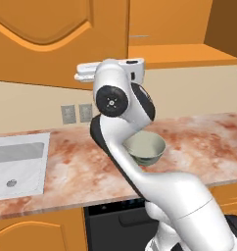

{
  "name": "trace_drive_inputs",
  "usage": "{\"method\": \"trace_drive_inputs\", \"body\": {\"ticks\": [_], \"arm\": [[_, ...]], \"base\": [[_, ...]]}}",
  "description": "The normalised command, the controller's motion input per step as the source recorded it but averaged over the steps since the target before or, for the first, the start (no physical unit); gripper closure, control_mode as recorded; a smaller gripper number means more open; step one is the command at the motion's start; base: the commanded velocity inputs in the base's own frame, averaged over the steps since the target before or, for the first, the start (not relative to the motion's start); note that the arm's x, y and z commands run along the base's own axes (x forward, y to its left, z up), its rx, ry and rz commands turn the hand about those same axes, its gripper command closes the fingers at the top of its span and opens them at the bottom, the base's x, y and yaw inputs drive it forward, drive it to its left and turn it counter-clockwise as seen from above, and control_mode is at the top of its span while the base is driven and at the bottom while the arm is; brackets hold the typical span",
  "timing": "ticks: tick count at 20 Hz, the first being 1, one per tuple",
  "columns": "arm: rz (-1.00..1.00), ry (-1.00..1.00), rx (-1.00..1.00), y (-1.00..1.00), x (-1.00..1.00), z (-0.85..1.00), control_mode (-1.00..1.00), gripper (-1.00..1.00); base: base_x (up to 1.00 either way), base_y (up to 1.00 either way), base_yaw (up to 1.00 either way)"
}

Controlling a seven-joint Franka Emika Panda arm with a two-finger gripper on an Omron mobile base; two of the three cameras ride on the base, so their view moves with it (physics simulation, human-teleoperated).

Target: Open the cabinet and setup a tea strainer by placing it in the bowl upright.

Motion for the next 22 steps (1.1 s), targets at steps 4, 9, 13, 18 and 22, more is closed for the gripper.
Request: {"method": "trace_drive_inputs", "body": {"ticks": [4,9,13,18,22], "arm": [[-0.01,-0.02,0.00,0.49,-1.00,0.34,-1.00,1.00],[-0.05,0.03,0.00,0.64,-1.00,0.09,-1.00,1.00],[-0.06,0.11,0.00,0.61,-0.91,0.02,-1.00,1.00],[-0.04,0.10,0.00,0.44,-0.60,-0.06,-1.00,1.00],[-0.01,0.06,0.00,0.31,-0.16,-0.08,-1.00,-1.00]], "base": [[0.00,0.00,0.00],[0.00,0.00,0.00],[0.00,0.00,0.00],[0.00,0.00,0.00],[0.00,0.00,0.00]]}}
